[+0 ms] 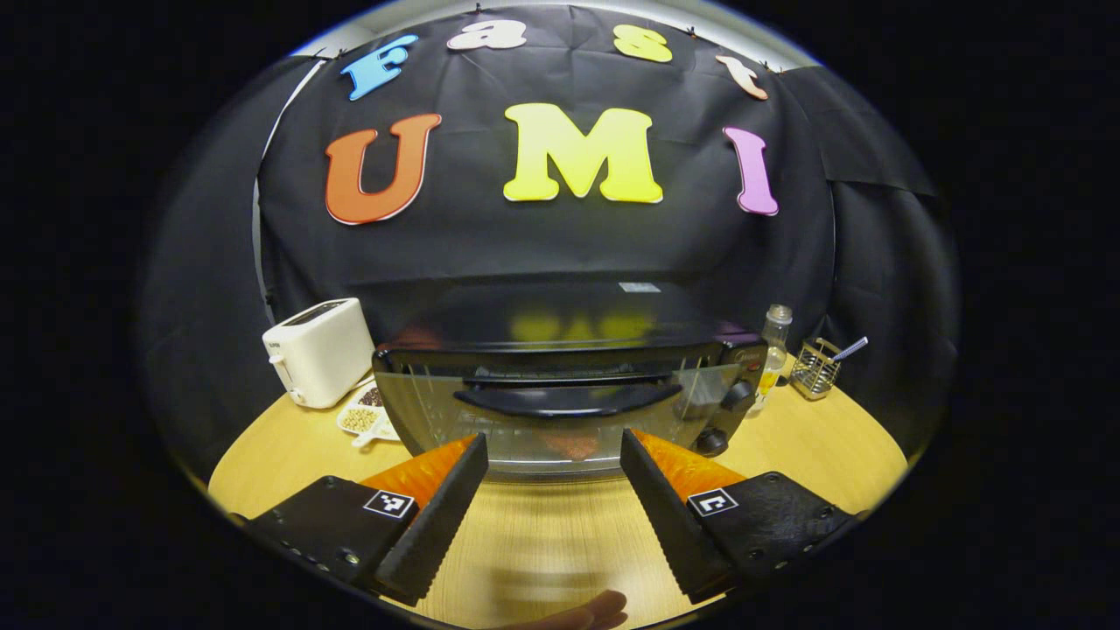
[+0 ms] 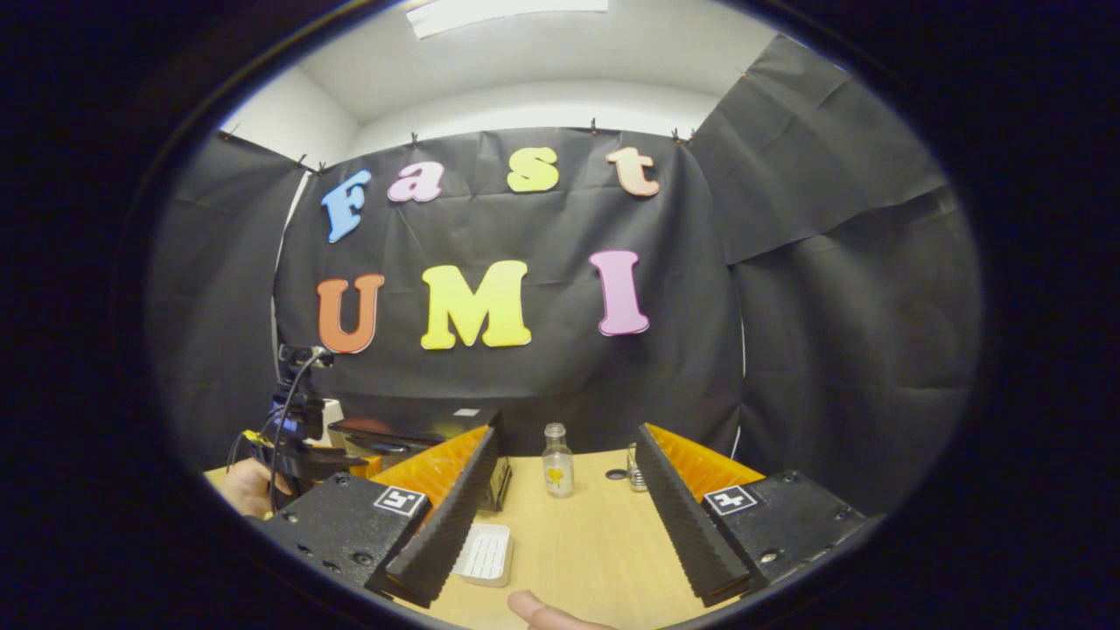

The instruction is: Open the electric oven with the left hand, put the food in, and close the electric oven.

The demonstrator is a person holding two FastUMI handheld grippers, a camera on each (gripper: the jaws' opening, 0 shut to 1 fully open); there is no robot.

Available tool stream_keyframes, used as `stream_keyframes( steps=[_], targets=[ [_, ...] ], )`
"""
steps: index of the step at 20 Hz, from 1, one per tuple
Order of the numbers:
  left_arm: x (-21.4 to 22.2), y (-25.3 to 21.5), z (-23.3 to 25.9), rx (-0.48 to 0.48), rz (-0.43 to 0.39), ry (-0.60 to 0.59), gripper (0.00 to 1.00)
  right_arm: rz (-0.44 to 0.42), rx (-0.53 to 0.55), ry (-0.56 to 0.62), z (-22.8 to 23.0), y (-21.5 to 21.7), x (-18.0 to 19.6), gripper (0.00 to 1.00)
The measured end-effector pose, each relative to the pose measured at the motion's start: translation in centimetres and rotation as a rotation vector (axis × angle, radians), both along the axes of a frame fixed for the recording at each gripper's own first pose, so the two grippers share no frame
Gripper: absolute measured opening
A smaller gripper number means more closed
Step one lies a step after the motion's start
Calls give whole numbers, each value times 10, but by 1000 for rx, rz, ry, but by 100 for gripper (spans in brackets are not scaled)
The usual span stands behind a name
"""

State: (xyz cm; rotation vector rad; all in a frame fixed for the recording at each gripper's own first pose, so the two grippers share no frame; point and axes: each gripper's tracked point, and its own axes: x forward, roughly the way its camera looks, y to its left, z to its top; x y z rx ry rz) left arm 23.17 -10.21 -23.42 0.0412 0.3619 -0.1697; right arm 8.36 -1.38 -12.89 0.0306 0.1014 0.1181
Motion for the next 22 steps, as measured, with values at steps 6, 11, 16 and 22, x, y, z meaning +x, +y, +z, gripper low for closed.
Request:
stream_keyframes(
  steps=[6, 11, 16, 22],
  targets=[
    [-77, -4, 70, -73, -12, -119, 97, -36, 4, -28, 17, -20, -28, 97],
    [-149, 17, 124, -42, 38, -210, 97, -87, 0, -22, 34, -37, -65, 96],
    [-220, 38, 193, -93, 60, -336, 97, -80, -27, -99, 72, -26, -105, 97],
    [-287, 45, 205, -93, 72, -416, 95, -101, -59, -170, 96, -19, -137, 100]
  ],
)
